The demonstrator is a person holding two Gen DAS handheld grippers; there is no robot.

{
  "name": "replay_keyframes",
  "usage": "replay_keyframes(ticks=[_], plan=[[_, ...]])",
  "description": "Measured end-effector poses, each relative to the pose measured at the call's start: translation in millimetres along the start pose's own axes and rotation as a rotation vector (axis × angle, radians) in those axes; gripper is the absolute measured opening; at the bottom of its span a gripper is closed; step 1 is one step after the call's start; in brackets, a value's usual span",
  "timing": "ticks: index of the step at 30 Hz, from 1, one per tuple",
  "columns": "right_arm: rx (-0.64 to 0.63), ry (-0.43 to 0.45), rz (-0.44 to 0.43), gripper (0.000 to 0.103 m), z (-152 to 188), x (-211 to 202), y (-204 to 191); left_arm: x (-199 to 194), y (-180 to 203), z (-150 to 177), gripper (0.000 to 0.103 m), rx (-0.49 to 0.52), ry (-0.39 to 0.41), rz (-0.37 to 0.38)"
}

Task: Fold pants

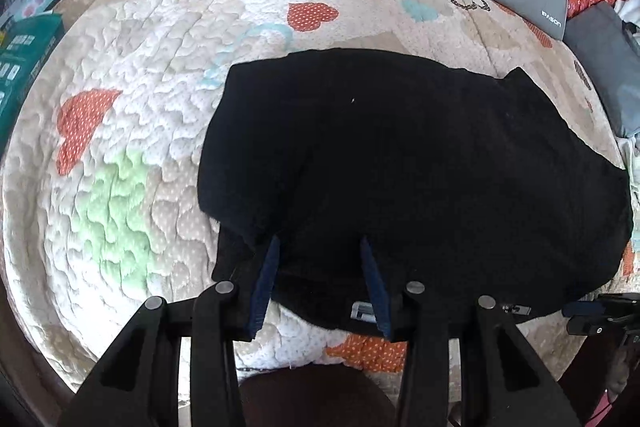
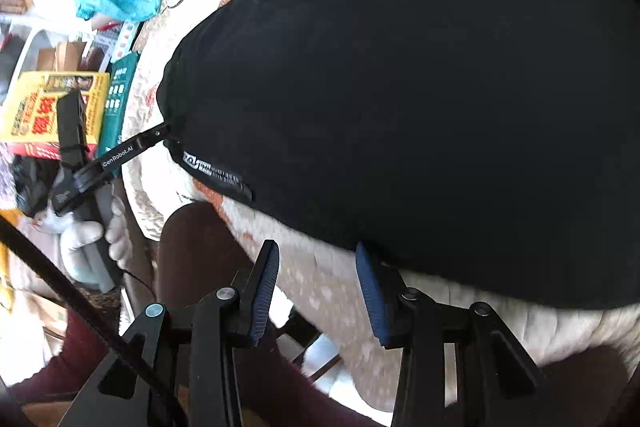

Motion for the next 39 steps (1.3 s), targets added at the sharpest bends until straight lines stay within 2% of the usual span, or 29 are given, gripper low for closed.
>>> replay_keyframes(ticks=[2, 5, 7, 8, 10, 12, 14, 16, 19, 20, 21, 23, 24, 26, 28, 30, 32, 35, 37, 39], plan=[[-0.014, 0.007, 0.012, 0.043, 7, -1, 1, -2, -3, 5, 0.042, -0.018, -0.011, 0.016], [-0.093, 0.034, 0.115, 0.044, 9, -15, -4, -8, -24, 20, 0.043, -0.052, -0.035, 0.004], [-0.138, 0.074, 0.155, 0.053, 7, -33, -5, -11, -43, 33, 0.043, -0.105, -0.072, -0.02], [-0.153, 0.104, 0.171, 0.055, 4, -43, -9, -17, -46, 37, 0.043, -0.125, -0.07, 0.003], [-0.177, 0.157, 0.182, 0.057, -6, -59, -17, -38, -44, 39, 0.043, -0.113, -0.014, 0.023], [-0.191, 0.193, 0.189, 0.057, -19, -66, -22, -56, -32, 35, 0.043, -0.077, 0.039, 0.035], [-0.192, 0.222, 0.186, 0.057, -38, -63, -30, -67, -10, 26, 0.043, -0.046, 0.081, 0.087], [-0.169, 0.237, 0.145, 0.057, -55, -49, -39, -70, 20, 15, 0.043, -0.005, 0.103, 0.149], [-0.092, 0.226, 0.061, 0.057, -74, -26, -39, -56, 63, 1, 0.043, 0.074, 0.118, 0.171], [-0.069, 0.211, 0.057, 0.057, -74, -15, -36, -46, 76, 0, 0.043, 0.101, 0.109, 0.168], [-0.047, 0.188, 0.059, 0.057, -73, -6, -31, -31, 84, 2, 0.043, 0.119, 0.073, 0.143], [-0.057, 0.202, 0.044, 0.057, -67, -4, -28, -3, 93, 11, 0.043, 0.124, -0.014, 0.113], [-0.071, 0.18, 0.041, 0.058, -62, -5, -28, 3, 92, 16, 0.044, 0.127, -0.028, 0.11], [-0.099, 0.136, 0.054, 0.057, -55, -6, -28, 0, 98, 20, 0.049, 0.178, 0.013, 0.099], [-0.127, 0.144, 0.117, 0.058, -63, -17, -27, -2, 99, 27, 0.051, 0.194, 0.026, 0.097], [-0.177, 0.207, 0.199, 0.058, -86, -33, -32, -2, 99, 28, 0.051, 0.192, 0.046, 0.086], [-0.214, 0.241, 0.239, 0.058, -120, -41, -45, -1, 100, 29, 0.054, 0.185, 0.059, 0.075], [-0.282, 0.26, 0.308, 0.062, -165, -33, -60, -2, 100, 35, 0.061, 0.168, 0.062, 0.093], [-0.345, 0.27, 0.417, 0.066, -198, -17, -64, -1, 101, 35, 0.063, 0.165, 0.073, 0.096], [-0.367, 0.257, 0.481, 0.066, -219, -1, -64, 0, 104, 35, 0.065, 0.164, 0.075, 0.104]])
Point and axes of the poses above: each gripper's, at about its wrist camera, not at the fingertips, and x roughly the way its jaws point, y to its right, z to its underside, the point moved 8 cm from there along x, roughly the way its jaws point, and after that the axes turned 3 degrees about x, right-handed, at the moved point
